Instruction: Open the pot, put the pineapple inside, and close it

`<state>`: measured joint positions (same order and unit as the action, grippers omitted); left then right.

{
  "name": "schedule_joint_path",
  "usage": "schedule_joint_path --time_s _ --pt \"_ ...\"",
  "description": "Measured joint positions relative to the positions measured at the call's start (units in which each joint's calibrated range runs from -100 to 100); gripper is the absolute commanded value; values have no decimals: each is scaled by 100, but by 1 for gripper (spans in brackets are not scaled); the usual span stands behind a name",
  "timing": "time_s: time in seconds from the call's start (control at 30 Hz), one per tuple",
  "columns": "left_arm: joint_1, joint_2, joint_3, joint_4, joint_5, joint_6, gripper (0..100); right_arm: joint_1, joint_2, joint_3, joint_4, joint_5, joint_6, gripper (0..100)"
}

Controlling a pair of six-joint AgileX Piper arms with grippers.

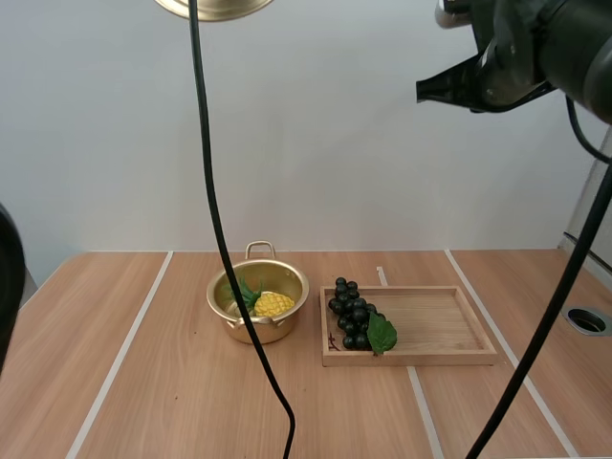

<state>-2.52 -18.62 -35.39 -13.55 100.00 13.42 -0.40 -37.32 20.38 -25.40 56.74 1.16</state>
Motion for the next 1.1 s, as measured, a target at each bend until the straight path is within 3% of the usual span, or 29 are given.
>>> schedule_joint_path --time_s 0.4,0.8,1.1 --pt "0 722 1980 -359 -242 -25 0 0 0 1630 22 -1579 -8 0" --pt "0 1318 3944 -307 -818 65 0 0 0 2127 -66 -2210 -8 0" --pt "0 1583 5434 -284 -1926 313 0 0 0 2134 -79 -2265 -8 0"
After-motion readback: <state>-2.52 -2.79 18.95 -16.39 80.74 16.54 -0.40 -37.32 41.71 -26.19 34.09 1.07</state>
